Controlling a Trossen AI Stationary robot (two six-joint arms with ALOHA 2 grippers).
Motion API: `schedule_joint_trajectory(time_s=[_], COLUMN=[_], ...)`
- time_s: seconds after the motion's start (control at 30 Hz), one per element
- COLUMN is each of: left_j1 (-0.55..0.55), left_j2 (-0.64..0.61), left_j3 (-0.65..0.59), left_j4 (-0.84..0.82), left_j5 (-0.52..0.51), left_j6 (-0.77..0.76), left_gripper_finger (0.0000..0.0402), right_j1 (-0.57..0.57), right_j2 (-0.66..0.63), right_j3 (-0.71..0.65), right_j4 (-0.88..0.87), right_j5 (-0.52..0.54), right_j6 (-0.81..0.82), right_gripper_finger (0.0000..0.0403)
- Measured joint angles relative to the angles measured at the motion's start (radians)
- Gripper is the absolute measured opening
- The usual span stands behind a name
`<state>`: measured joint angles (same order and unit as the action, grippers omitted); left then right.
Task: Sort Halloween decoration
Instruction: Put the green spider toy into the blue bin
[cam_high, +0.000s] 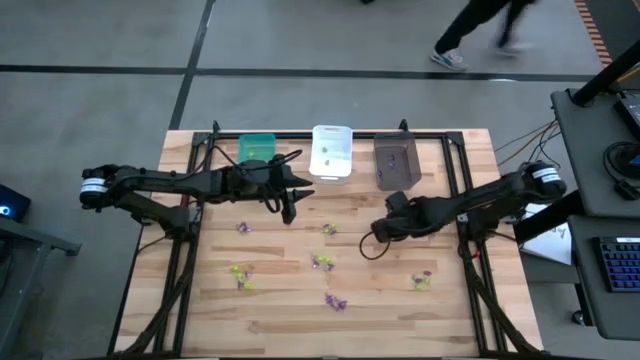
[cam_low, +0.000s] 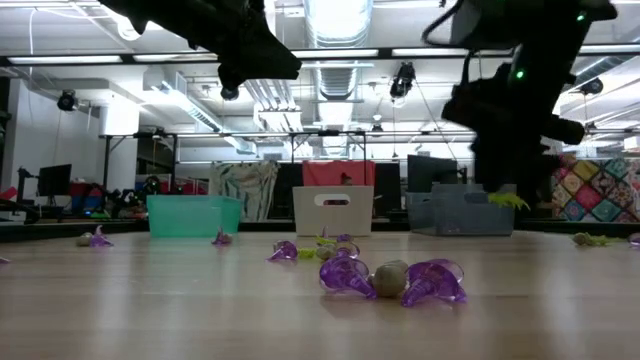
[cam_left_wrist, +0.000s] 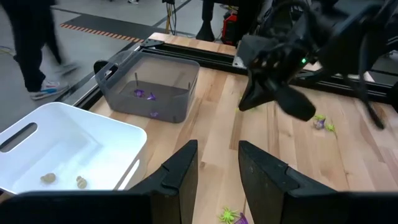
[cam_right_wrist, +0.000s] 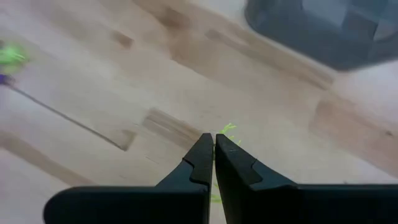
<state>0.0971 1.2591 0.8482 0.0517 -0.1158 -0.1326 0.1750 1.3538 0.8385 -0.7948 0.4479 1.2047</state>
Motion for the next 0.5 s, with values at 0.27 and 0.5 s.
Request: schedule_joint_trajectory(time_s=[0.27, 0.5], left_j1=[-0.004, -0.005], left_j2=[0.000, 0.000], left_j3=[0.000, 0.000], left_j4=[0.000, 0.000], left_j5=[0.000, 0.001], left_j6=[0.000, -0.008], left_gripper_finger=[0.0098, 0.0098], right_j1=[0.073, 0.074], right_j2=[-0.205, -0.278], right_j3=[-0.199, -0.368], right_j4=[0.281, 0.291], right_j5=[0.029, 0.053], right_j6=[-0.038, 0.118], right_gripper_finger=[0.0008, 0.0008])
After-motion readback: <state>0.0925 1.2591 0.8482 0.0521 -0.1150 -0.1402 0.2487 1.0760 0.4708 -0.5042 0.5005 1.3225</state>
